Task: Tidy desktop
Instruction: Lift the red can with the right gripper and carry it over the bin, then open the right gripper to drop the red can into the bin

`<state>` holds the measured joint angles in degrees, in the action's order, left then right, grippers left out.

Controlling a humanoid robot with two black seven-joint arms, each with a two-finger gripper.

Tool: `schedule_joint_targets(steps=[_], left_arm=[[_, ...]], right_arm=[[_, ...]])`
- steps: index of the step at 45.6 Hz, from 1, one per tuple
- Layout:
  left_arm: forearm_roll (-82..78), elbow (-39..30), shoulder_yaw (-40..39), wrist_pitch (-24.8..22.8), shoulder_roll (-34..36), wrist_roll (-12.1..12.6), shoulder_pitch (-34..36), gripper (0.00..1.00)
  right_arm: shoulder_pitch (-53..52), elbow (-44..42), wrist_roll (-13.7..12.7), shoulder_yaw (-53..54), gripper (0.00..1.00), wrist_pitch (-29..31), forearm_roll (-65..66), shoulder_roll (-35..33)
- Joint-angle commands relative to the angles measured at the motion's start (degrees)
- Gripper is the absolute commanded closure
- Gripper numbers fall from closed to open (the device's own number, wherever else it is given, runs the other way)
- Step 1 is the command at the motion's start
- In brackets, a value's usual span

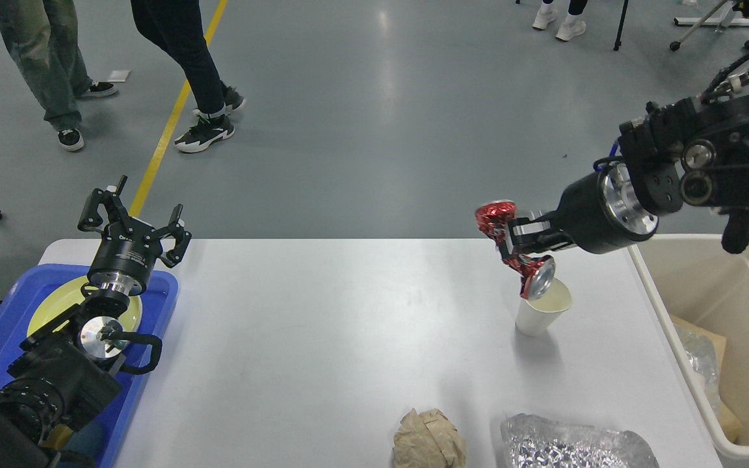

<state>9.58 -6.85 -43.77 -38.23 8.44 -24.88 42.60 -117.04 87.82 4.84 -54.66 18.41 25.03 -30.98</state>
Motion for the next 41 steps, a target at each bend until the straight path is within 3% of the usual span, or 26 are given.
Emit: schedule_joint_targets(steps=[1, 7, 16, 25, 32, 33, 35, 36, 41], left_arm=[[0.0, 0.0, 0.0, 0.0, 0.1, 0.0, 0.0, 0.04], [0.0, 0.0, 0.0, 0.0, 0.0, 0.0, -0.1, 0.04], [0.0, 0.0, 0.0, 0.0, 0.0, 0.0, 0.0, 0.04], [0.0, 0.0, 0.0, 0.0, 0.0, 0.0, -0.1, 0.04], [0.0, 0.0, 0.0, 0.1, 0.0, 0.0, 0.0, 0.04], [0.0, 0.0, 0.0, 0.1, 0.0, 0.0, 0.0, 0.04], [0.0, 0.0, 0.0, 0.1, 0.0, 0.0, 0.0, 0.04], [0.0, 0.0, 0.0, 0.1, 0.0, 0.0, -0.1, 0.04], [0.0, 0.0, 0.0, 0.1, 0.0, 0.0, 0.0, 0.04]], right_arm=[[11.4, -14.4, 0.1, 0.6, 1.0, -0.4, 0.0, -2.3], [24.7, -32.2, 0.3, 2.6, 1.0, -2.8, -0.5, -5.1], [45.6, -56.8, 2.5, 6.7, 1.0, -11.1, -2.5, -3.2], [61.0, -73.5, 2.5, 7.5, 1.0, -18.8, -11.5, 2.5], [65.5, -75.8, 2.2, 7.2, 0.99, -23.9, -13.8, 4.3], [65.6, -75.7, 2.2, 7.2, 0.78, -23.9, -13.8, 4.3], [66.1, -75.6, 2.3, 7.2, 0.14, -23.9, -13.8, 4.3], [66.3, -75.5, 2.1, 6.8, 0.0, -23.4, -13.5, 4.4], [67.4, -75.4, 2.1, 4.6, 0.0, -23.2, -12.2, 4.7]])
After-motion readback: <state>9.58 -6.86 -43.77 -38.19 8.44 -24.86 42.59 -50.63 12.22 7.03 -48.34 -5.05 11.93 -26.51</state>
